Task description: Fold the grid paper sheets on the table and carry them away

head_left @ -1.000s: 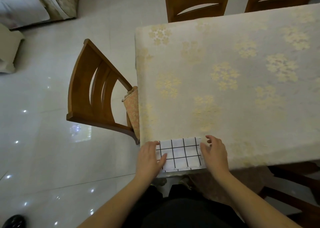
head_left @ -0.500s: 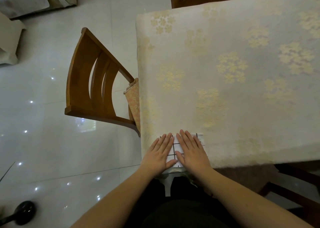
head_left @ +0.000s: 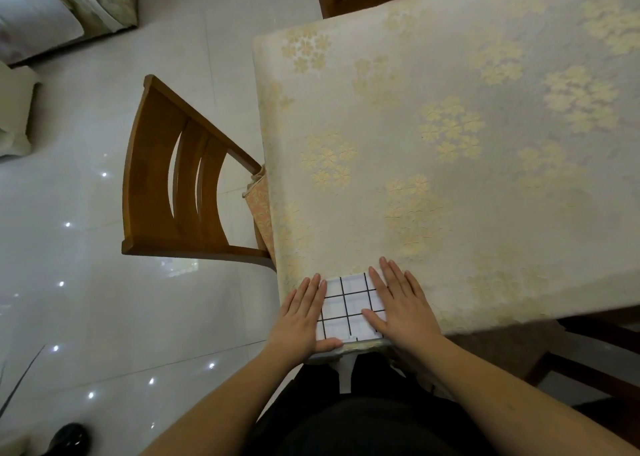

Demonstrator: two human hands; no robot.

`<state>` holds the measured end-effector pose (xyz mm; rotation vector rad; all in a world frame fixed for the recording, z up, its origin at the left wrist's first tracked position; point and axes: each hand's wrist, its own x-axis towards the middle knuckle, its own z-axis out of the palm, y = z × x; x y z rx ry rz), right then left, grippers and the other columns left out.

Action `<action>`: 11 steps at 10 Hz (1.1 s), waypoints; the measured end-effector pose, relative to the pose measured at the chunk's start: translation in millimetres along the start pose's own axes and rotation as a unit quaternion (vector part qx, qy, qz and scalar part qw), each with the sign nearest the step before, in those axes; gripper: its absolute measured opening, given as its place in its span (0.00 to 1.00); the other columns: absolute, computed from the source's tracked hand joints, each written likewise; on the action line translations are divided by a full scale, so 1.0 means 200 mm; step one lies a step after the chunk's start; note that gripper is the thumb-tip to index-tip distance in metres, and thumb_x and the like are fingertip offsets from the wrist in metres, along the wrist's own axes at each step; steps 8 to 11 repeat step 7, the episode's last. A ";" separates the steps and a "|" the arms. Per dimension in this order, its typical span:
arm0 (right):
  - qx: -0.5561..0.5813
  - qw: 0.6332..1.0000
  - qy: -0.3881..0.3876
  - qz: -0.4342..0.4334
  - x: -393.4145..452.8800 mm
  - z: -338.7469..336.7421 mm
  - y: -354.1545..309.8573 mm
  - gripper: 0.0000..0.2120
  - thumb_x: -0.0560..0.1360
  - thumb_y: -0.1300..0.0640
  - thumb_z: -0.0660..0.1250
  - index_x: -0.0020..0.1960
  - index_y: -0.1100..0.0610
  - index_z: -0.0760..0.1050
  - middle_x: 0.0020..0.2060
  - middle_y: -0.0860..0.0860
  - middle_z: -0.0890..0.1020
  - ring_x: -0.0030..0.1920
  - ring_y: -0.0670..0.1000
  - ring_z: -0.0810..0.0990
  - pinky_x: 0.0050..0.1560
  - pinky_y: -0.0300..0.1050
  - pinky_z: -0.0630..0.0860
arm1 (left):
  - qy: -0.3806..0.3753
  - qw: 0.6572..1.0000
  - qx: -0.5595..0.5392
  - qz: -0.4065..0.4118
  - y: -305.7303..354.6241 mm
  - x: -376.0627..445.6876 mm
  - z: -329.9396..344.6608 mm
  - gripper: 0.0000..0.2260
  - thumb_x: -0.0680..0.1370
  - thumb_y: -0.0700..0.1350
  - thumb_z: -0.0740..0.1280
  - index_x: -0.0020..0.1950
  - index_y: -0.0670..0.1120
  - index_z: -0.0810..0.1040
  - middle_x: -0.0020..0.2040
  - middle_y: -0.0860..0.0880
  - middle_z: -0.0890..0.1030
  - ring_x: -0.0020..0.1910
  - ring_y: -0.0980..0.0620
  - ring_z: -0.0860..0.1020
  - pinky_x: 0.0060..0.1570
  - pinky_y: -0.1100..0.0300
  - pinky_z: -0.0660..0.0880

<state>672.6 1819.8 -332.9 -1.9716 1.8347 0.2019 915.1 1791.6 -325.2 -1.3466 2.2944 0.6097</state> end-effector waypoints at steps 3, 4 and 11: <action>0.003 1.000 0.001 -0.026 0.00 0.01 0.02 0.38 0.78 0.33 0.47 0.80 0.51 0.40 0.79 0.52 0.38 0.78 0.51 0.37 0.75 0.49 0.36 | -0.017 0.999 0.021 0.020 0.02 -0.01 -0.09 0.49 0.74 0.73 0.53 0.77 0.46 0.30 0.76 0.48 0.29 0.76 0.47 0.32 0.76 0.50 0.36; -0.004 0.999 -0.031 -0.008 0.00 -0.10 -0.02 0.37 0.79 0.38 0.52 0.80 0.51 0.39 0.78 0.53 0.37 0.78 0.53 0.37 0.75 0.52 0.38 | -0.037 0.999 0.008 0.037 0.00 0.00 -0.20 0.42 0.77 0.68 0.55 0.80 0.47 0.39 0.80 0.48 0.38 0.79 0.48 0.41 0.76 0.50 0.44; 0.009 0.995 -0.042 0.086 -0.14 -0.34 -0.38 0.28 0.80 0.42 0.54 0.77 0.52 0.58 0.72 0.52 0.70 0.70 0.55 0.68 0.70 0.53 0.62 | 0.037 0.988 0.058 0.137 -0.03 0.02 -0.45 0.22 0.81 0.57 0.57 0.70 0.46 0.68 0.66 0.45 0.73 0.61 0.45 0.74 0.57 0.48 0.74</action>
